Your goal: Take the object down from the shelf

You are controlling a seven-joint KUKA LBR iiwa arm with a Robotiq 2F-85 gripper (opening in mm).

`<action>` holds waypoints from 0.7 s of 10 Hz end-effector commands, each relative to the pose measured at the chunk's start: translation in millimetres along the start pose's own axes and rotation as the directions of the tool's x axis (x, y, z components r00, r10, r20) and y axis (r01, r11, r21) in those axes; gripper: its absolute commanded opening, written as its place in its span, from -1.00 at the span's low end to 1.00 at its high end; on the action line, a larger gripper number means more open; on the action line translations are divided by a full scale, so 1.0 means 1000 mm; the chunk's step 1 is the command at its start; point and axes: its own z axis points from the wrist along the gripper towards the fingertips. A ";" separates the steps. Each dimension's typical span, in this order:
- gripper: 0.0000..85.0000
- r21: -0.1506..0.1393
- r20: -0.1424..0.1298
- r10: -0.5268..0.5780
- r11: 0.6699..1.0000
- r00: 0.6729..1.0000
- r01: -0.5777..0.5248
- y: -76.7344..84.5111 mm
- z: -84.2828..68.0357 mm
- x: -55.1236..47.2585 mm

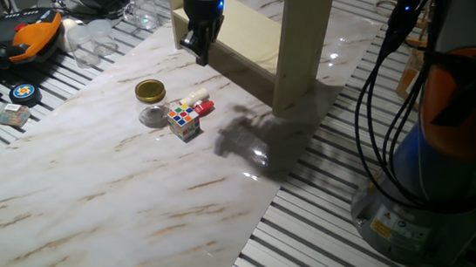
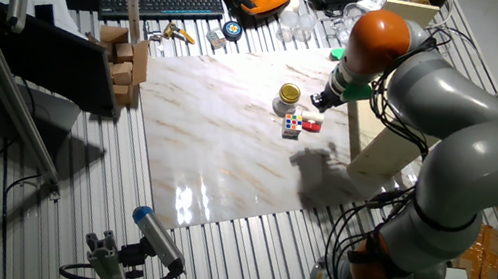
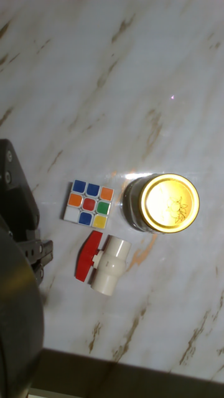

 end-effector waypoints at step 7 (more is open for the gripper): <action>-1.00 0.008 -0.037 0.002 1.000 0.999 -0.002 -0.002 -0.023 0.001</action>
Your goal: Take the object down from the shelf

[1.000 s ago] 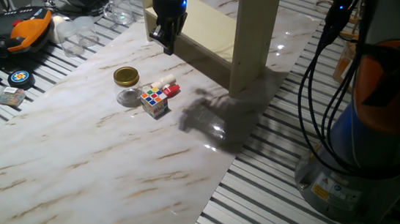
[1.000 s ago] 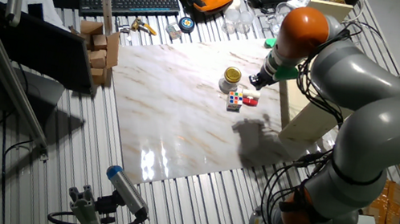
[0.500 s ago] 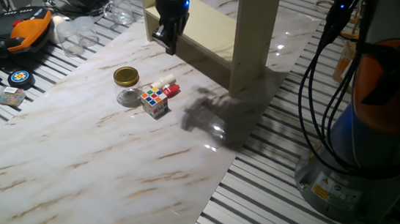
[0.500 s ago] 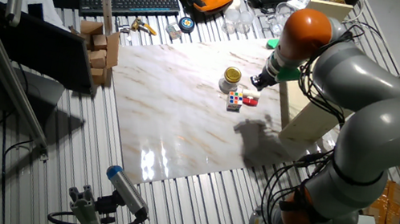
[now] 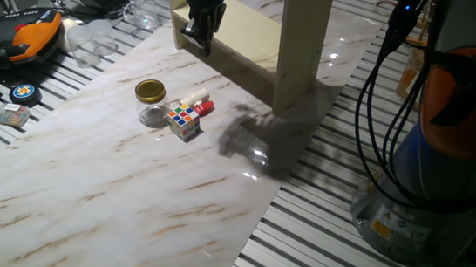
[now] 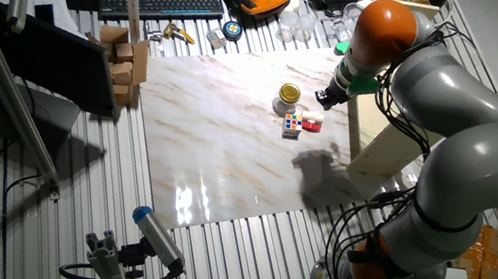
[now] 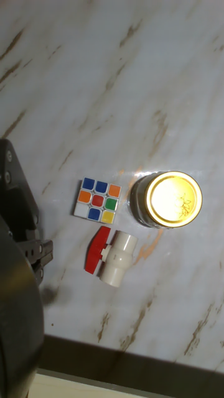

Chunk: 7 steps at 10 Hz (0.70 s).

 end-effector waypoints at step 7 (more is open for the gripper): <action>-1.00 0.012 -0.007 0.007 1.000 1.000 -0.007 0.001 -0.007 -0.003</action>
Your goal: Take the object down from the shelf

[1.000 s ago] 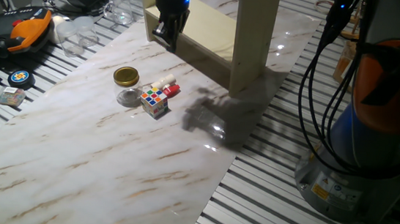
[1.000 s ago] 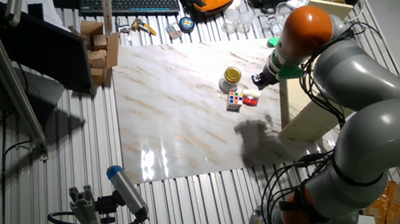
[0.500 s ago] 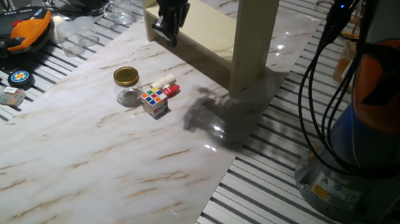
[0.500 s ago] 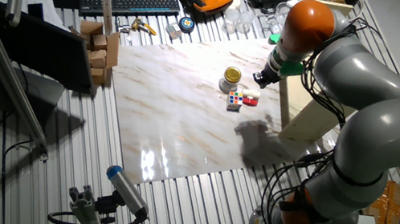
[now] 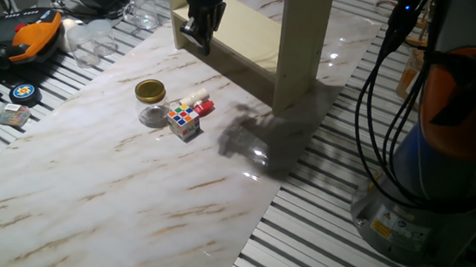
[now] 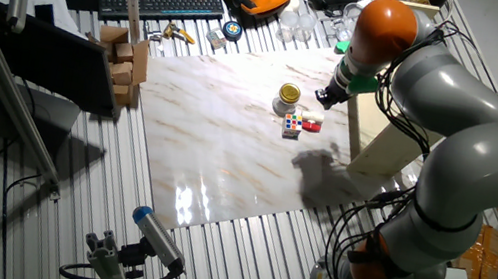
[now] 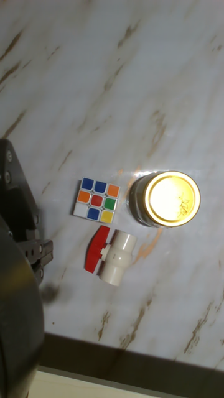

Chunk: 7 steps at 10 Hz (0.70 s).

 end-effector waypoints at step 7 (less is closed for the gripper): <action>-1.00 -0.007 -0.005 0.007 1.000 1.000 -0.007 -0.004 -0.004 -0.002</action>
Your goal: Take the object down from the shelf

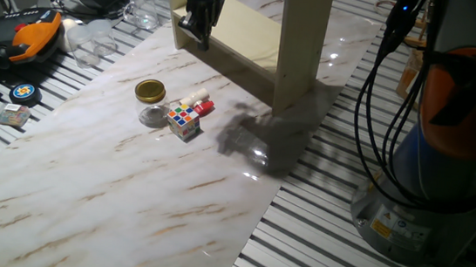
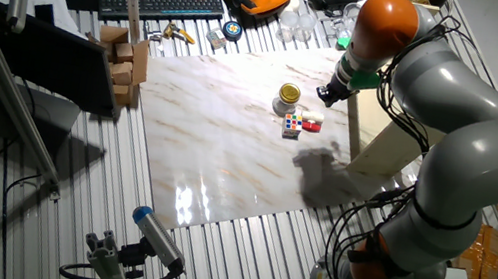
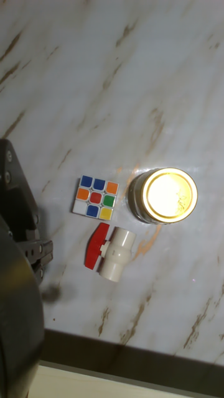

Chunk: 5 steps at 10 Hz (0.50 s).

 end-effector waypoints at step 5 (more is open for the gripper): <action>-1.00 0.006 0.005 -0.003 1.000 1.000 0.003 0.000 0.000 0.000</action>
